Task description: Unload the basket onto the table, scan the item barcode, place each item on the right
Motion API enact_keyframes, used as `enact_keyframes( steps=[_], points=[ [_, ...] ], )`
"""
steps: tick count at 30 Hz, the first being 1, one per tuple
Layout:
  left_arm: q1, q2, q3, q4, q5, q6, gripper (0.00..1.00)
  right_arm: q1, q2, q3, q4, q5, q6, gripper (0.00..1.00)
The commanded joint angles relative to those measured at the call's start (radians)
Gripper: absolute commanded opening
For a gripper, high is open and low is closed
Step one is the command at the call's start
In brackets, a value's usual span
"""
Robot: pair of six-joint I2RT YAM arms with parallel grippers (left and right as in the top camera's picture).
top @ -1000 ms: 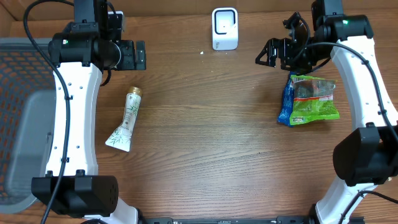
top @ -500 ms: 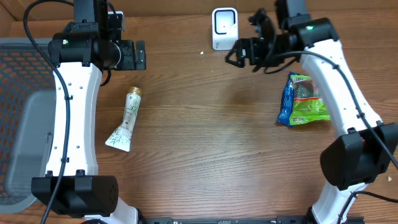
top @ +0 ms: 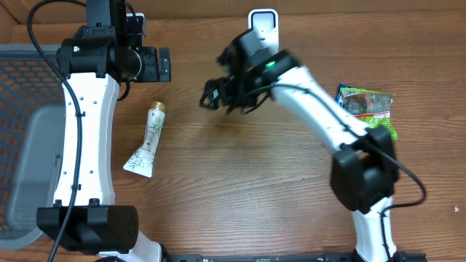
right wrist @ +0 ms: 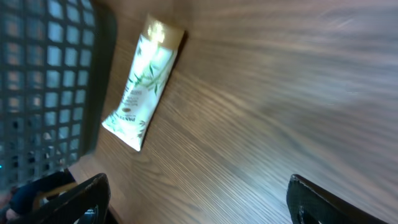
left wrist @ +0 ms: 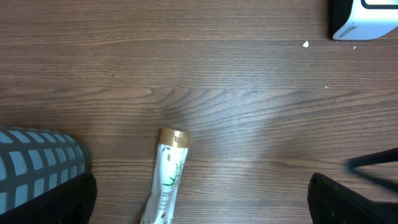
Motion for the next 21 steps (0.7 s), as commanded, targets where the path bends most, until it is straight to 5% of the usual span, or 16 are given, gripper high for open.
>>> enact_keyframes(
  steps=[1, 21],
  points=[
    [-0.006, -0.002, -0.003, 0.001, 0.007, -0.018, 1.00, 0.040, 0.034, 0.016, 0.038, 0.043, 0.055, 0.91],
    [-0.006, -0.002, -0.003, 0.001, 0.007, -0.018, 1.00, 0.012, 0.060, 0.016, 0.008, 0.139, -0.017, 0.95]
  ],
)
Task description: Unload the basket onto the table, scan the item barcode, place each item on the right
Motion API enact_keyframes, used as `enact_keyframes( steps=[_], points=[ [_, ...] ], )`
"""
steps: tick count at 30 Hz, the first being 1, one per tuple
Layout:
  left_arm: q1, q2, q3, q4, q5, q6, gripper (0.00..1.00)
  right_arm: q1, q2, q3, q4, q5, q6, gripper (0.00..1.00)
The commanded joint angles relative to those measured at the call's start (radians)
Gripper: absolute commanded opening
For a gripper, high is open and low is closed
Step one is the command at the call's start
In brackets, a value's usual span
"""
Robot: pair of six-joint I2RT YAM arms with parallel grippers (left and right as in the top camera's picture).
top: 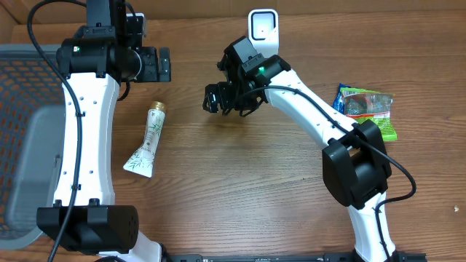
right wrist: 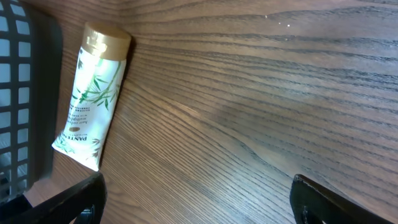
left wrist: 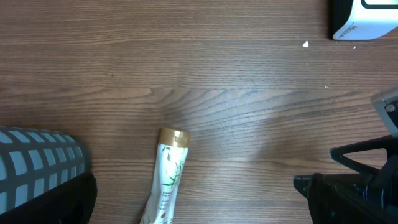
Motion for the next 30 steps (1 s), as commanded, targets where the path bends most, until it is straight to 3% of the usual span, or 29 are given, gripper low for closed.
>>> enact_keyframes(
  steps=[1, 30],
  points=[
    [-0.006, -0.002, -0.003, 0.001, 0.007, -0.018, 1.00, 0.003, 0.007, 0.016, 0.001, 0.010, -0.026, 0.95],
    [-0.006, -0.002, -0.003, 0.001, 0.007, -0.018, 1.00, 0.003, 0.007, 0.016, -0.013, -0.013, -0.026, 0.95]
  ],
)
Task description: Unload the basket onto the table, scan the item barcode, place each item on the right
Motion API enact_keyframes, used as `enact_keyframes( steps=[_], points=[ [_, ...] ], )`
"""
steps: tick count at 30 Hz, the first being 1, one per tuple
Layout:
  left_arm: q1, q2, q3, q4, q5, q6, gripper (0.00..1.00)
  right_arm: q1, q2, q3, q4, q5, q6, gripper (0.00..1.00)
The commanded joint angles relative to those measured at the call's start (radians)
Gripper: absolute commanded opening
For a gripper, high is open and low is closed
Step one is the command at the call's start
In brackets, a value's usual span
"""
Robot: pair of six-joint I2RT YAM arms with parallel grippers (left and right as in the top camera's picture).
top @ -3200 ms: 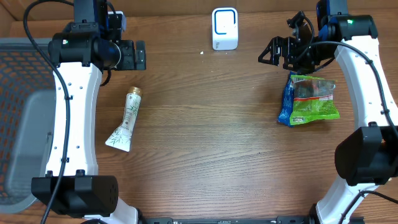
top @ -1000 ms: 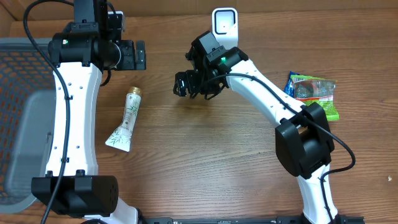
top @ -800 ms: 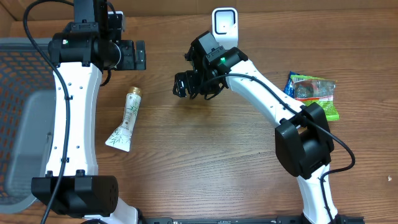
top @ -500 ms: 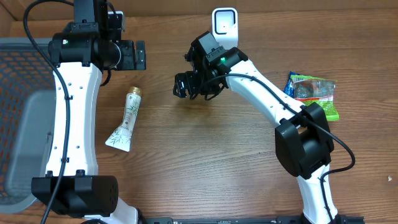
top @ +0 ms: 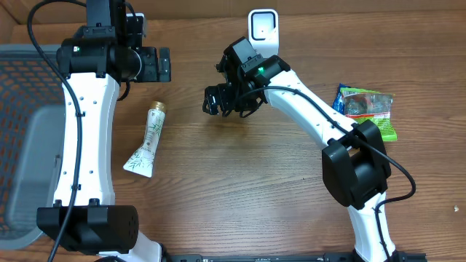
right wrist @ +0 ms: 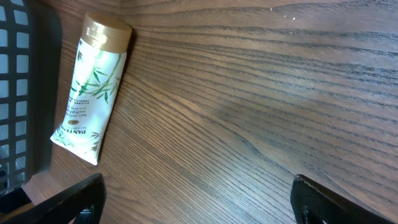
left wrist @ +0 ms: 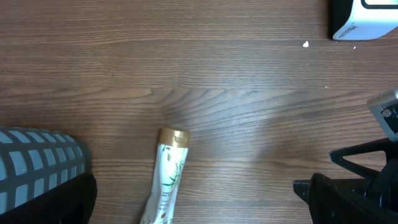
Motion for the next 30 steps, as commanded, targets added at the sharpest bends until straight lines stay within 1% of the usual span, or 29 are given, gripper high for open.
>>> enact_keyframes(
  steps=[1, 7, 13, 16, 20, 23, 26, 30],
  points=[
    [-0.006, -0.002, -0.003, 0.001, 0.007, -0.018, 1.00, 0.003, 0.007, 0.016, 0.000, -0.005, -0.007, 0.95],
    [-0.006, -0.002, -0.003, 0.001, 0.007, -0.018, 1.00, 0.003, 0.007, 0.016, 0.007, -0.010, -0.006, 0.95],
    [-0.006, -0.002, -0.003, 0.001, 0.007, -0.018, 1.00, 0.005, 0.007, 0.016, 0.051, -0.101, -0.006, 0.95],
    [-0.006, -0.002, -0.003, 0.001, 0.007, -0.018, 1.00, 0.011, 0.007, 0.016, 0.053, -0.106, 0.001, 0.94],
    [-0.006, -0.002, -0.003, 0.049, 0.024, -0.027, 1.00, 0.047, 0.007, 0.016, 0.074, -0.105, 0.038, 0.93],
    [-0.005, -0.003, 0.001, 0.047, -0.040, 0.004, 1.00, 0.075, 0.007, 0.016, 0.112, -0.101, 0.090, 0.91],
    [0.018, -0.005, 0.066, -0.015, -0.075, -0.019, 1.00, 0.106, 0.009, 0.016, 0.159, -0.083, 0.163, 0.90],
    [0.074, -0.004, 0.234, -0.145, -0.074, -0.021, 1.00, 0.159, 0.024, 0.016, 0.241, -0.044, 0.260, 0.90]
  ],
)
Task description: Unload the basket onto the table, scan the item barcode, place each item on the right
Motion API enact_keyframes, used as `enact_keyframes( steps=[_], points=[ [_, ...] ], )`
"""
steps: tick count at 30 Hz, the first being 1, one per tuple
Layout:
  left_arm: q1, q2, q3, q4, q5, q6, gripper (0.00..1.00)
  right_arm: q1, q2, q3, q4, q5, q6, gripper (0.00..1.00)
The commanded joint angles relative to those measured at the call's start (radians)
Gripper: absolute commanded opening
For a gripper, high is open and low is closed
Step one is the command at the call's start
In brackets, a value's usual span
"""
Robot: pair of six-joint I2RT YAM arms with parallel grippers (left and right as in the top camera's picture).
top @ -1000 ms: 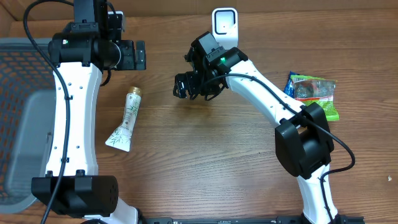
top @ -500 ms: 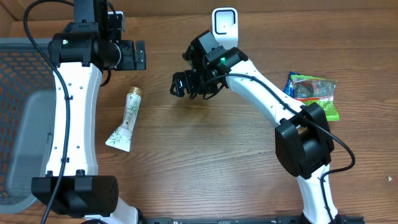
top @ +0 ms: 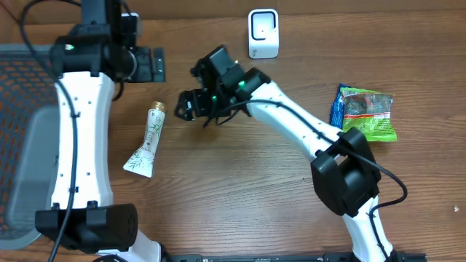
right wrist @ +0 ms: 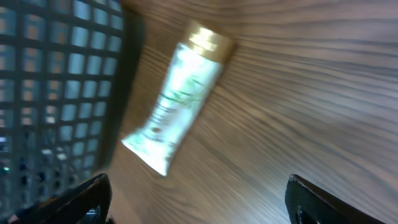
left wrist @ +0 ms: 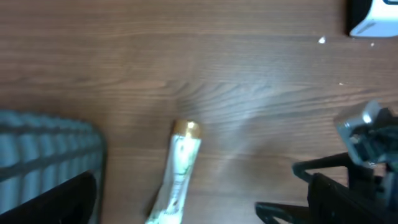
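Note:
A white tube with green leaves and a gold cap (top: pixel 148 135) lies flat on the wooden table, cap pointing away. My right gripper (top: pixel 188 106) hovers open just right of the cap; its wrist view shows the tube (right wrist: pixel 178 98) ahead of the empty fingers (right wrist: pixel 73 200). High at the back left, my left gripper (top: pixel 153 65) is open too, looking down on the tube (left wrist: pixel 177 168). The white barcode scanner (top: pixel 262 33) stands at the back centre.
A grey mesh basket (top: pixel 25 109) fills the left side, close to the tube (right wrist: pixel 62 74). A green and blue snack bag (top: pixel 366 113) lies at the right. The right arm's white links stretch across the middle of the table (top: pixel 240 182).
My right gripper has moved left from below the scanner to just beside the tube's cap, still open. The left wrist view has shifted slightly and is blurred. The tube lies as before.
My right gripper was open in front of the scanner, in blurred motion at first, then held still there for two moments. Now it is near the tube's cap. The tube, scanner and snack bag have stayed put, and the left gripper stayed open above.

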Motion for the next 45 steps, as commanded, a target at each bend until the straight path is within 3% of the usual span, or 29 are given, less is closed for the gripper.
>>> enact_keyframes(
  steps=[1, 4, 7, 15, 22, 30, 37, 45],
  points=[
    [0.068, -0.013, 0.196, -0.079, -0.031, -0.018, 1.00, 0.057, 0.029, 0.016, 0.067, 0.047, 0.135, 0.90],
    [0.132, -0.013, 0.330, -0.155, -0.031, -0.041, 1.00, 0.103, 0.051, 0.016, 0.143, 0.094, 0.198, 0.99],
    [0.206, -0.013, 0.432, -0.216, -0.023, -0.065, 1.00, 0.158, 0.082, 0.016, 0.227, 0.177, 0.254, 1.00],
    [0.228, -0.011, 0.430, -0.227, -0.024, -0.070, 1.00, 0.239, 0.130, 0.016, 0.337, 0.421, 0.272, 1.00],
    [0.225, -0.012, 0.430, -0.242, -0.021, -0.085, 1.00, 0.249, 0.173, 0.016, 0.405, 0.494, 0.273, 1.00],
    [0.225, -0.011, 0.430, -0.261, 0.069, -0.085, 1.00, 0.232, 0.177, 0.016, 0.257, 0.554, 0.020, 1.00],
    [0.224, -0.010, 0.416, -0.283, 0.109, -0.108, 1.00, 0.182, 0.177, 0.016, 0.237, 0.371, 0.082, 1.00],
    [0.224, 0.013, 0.363, -0.282, 0.034, -0.130, 1.00, 0.217, 0.218, 0.016, 0.312, 0.517, -0.006, 1.00]
  ],
)
